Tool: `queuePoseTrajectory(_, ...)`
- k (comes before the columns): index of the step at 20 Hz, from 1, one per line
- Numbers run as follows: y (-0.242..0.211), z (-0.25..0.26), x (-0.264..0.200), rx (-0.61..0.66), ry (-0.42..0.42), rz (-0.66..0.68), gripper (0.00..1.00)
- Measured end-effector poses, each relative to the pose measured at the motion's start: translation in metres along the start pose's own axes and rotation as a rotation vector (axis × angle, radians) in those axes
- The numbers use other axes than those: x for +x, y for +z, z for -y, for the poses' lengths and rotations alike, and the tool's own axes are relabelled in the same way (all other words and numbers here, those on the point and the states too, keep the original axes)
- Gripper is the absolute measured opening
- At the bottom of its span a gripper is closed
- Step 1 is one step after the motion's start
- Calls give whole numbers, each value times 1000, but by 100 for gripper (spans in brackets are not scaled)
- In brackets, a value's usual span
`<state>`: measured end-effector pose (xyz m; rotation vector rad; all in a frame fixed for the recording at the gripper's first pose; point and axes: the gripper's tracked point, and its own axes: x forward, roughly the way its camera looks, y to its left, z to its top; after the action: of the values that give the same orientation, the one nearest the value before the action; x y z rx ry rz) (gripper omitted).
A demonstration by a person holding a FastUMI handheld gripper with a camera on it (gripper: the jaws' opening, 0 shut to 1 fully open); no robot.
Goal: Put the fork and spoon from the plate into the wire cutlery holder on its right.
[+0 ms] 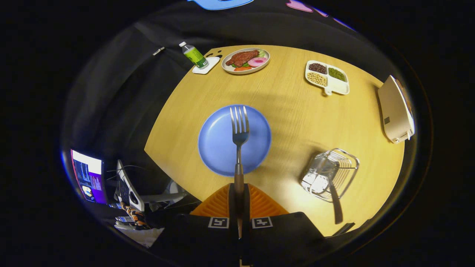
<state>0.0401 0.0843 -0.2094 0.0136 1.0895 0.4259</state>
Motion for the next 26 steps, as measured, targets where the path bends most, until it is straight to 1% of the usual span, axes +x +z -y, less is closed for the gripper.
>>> queuePoseTrajectory(5,-23,41,-41,-39,-42,-75,8)
queuePoseTrajectory(7,-28,61,-54,-62,-70,-110,8)
queuePoseTrajectory(9,-36,85,-65,-85,-122,-173,8)
queuePoseTrajectory(11,-42,98,-73,-93,-142,-229,8)
queuePoseTrajectory(16,-48,126,-70,-64,-143,-358,8)
queuePoseTrajectory(22,-51,146,-57,-55,-144,-505,8)
queuePoseTrajectory(23,-50,148,-55,-47,-146,-526,9)
queuePoseTrajectory(26,-45,152,-45,-17,-141,-545,9)
